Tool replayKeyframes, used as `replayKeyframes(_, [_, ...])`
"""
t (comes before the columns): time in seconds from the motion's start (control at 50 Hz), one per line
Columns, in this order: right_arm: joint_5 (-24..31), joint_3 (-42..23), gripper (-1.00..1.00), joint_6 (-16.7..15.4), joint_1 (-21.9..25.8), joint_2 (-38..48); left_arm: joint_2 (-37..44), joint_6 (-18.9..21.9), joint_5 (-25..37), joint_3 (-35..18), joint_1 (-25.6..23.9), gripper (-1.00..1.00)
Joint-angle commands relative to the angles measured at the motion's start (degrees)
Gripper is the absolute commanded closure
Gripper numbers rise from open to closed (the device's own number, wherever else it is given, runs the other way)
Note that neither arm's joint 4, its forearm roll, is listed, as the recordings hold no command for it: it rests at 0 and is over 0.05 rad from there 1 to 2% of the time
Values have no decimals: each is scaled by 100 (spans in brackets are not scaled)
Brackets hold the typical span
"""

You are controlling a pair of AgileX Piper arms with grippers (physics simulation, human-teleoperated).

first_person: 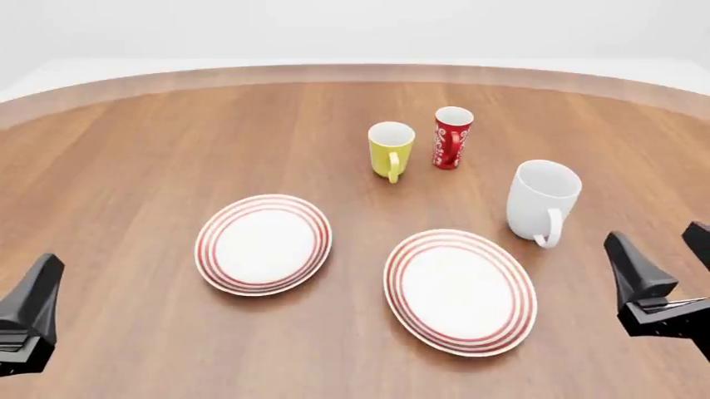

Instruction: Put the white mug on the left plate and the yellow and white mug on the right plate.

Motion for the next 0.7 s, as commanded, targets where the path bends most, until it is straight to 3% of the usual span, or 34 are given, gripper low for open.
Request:
replayKeyframes(0.02, [-688,-107,-100,-43,25,870,0,0,0,0,0,-100])
replayKeyframes(0.7, [-2235,-352,-100,172,-281,2886,0,0,0,0,0,-100])
